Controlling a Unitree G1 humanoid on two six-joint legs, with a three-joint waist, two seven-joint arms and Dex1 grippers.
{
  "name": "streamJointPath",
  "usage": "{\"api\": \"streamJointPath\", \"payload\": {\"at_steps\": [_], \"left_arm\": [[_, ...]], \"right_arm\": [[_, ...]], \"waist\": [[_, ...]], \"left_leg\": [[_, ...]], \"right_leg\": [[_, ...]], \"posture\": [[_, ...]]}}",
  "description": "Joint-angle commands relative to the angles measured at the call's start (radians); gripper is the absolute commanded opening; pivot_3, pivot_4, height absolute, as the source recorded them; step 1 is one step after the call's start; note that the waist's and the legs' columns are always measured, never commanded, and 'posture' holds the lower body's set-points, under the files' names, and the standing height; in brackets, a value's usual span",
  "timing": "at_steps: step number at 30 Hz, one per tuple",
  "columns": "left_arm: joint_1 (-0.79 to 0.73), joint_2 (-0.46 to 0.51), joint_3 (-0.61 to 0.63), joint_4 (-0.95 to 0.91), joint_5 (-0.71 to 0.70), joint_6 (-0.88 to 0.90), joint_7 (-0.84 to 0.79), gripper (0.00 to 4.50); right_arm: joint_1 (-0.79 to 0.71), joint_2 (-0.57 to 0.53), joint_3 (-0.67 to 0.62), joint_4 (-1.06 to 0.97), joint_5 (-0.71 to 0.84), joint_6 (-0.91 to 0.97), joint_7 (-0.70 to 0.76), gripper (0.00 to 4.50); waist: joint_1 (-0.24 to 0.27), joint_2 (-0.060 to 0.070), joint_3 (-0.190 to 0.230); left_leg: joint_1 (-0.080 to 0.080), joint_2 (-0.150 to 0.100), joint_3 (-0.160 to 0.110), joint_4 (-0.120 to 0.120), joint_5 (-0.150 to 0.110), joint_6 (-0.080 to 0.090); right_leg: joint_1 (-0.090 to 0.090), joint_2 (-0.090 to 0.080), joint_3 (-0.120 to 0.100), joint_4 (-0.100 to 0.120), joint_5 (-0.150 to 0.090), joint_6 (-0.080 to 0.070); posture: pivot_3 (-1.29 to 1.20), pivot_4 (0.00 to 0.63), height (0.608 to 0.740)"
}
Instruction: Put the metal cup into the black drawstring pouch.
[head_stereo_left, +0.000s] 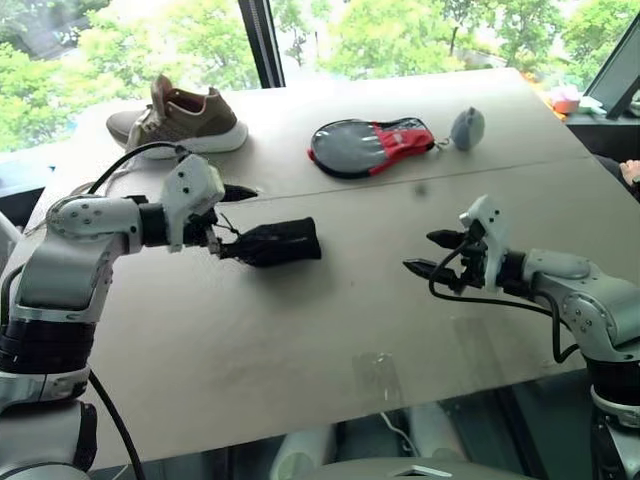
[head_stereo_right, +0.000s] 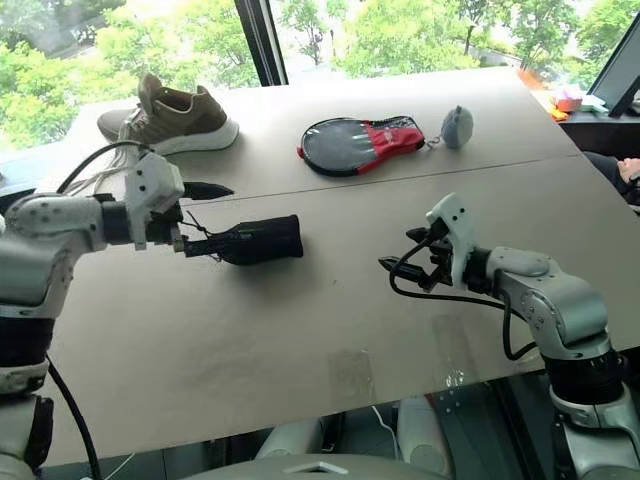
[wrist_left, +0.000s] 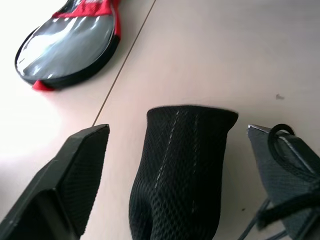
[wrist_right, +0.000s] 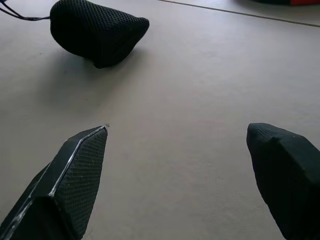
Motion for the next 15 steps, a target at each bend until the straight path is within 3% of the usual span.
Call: {"api": "streamJointPath", "payload": {"at_steps": [1,7,12,15], "left_arm": [[0.031,-0.003,0.078,0.065,0.054,-0.125,0.075,4.48],[0.228,0.07,0.162,0.151,0.031,-0.139,-0.015,4.48],[0.456,0.089,0.292,0.081,-0.097,-0.006,-0.138,4.48],[0.675,0.079,0.367,-0.043,-0.13,0.024,-0.217,4.48]], "right_arm": [[-0.007,-0.003,-0.011,-0.003,0.004,-0.026,0.007,4.5],[-0.004,-0.009,-0.005,0.01,0.0,-0.038,0.023,4.5],[0.054,-0.027,-0.01,0.038,-0.054,-0.141,0.041,4.5],[0.144,-0.047,-0.034,0.053,-0.086,-0.27,0.098,4.5]], "waist": [[0.006,0.0,0.0],[0.002,0.0,0.0],[0.005,0.0,0.0],[0.006,0.0,0.0]], "left_leg": [[0.0,0.0,0.0,0.0,0.0,0.0],[0.0,0.0,0.0,-0.001,0.0,0.0],[0.0,0.0,0.0,-0.004,0.0,0.0],[0.0,0.0,0.0,-0.005,0.0,0.0]], "right_leg": [[0.0,0.0,-0.001,0.0,0.0,0.0],[0.0,0.0,0.0,-0.002,0.0,0.0],[0.0,-0.001,-0.001,-0.004,0.0,0.0],[0.0,-0.001,0.0,-0.006,0.0,0.0]], "posture": [[0.0,0.15,0.74],[0.0,0.15,0.74],[0.0,0.15,0.74],[0.0,0.15,0.74]]}}
